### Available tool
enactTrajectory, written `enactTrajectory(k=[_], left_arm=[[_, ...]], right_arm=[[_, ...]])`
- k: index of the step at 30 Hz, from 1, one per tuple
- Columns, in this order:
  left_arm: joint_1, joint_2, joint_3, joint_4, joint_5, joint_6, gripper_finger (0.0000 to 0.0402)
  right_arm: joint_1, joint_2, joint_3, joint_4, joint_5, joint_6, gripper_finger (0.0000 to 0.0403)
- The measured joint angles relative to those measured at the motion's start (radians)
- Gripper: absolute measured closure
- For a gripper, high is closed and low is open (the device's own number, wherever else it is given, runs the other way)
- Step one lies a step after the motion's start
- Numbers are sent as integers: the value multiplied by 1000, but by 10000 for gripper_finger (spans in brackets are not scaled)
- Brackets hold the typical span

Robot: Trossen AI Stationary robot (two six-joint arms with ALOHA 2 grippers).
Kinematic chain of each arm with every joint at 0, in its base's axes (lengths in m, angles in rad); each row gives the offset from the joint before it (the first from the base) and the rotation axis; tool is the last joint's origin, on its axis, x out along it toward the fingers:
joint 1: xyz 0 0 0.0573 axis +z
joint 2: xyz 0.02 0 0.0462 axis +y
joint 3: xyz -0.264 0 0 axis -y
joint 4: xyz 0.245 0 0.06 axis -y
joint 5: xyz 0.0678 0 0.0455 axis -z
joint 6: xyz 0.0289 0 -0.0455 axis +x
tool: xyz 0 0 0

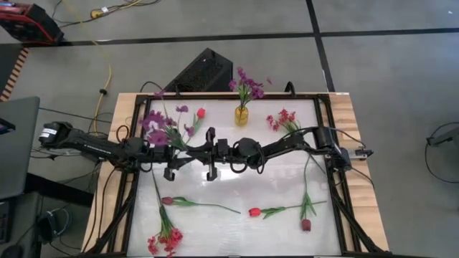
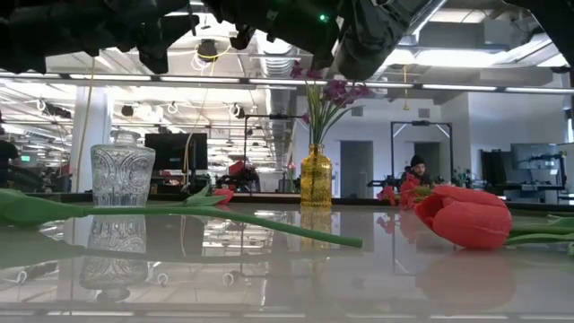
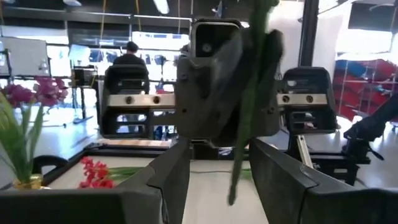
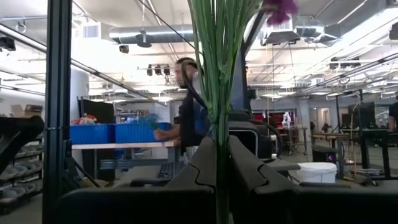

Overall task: Sort flowers into vase by color
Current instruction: Put the violet flowers into the yellow vase

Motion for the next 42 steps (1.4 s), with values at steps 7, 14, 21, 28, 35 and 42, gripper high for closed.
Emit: enactTrajectory(k=[7, 14, 21, 28, 35, 42], left_arm=[[-1, 78, 50, -13, 38, 0, 254], [-1, 79, 52, -29, 38, 9, 344], [-1, 6, 52, -138, 36, 16, 397], [-1, -166, 52, -404, -6, -26, 399], [-1, -269, 52, -624, -24, -91, 401], [-1, -269, 52, -646, -24, -100, 401]], right_arm=[[0, 0, 0, 1, 4, -2, 367], [1, 0, 0, 1, 4, -6, 367], [-2, 0, 0, -45, -21, 9, 302], [-10, -54, 16, -321, -29, 5, 202], [-16, -94, 77, -520, -29, -23, 151], [-22, -94, 105, -558, -27, -36, 159]])
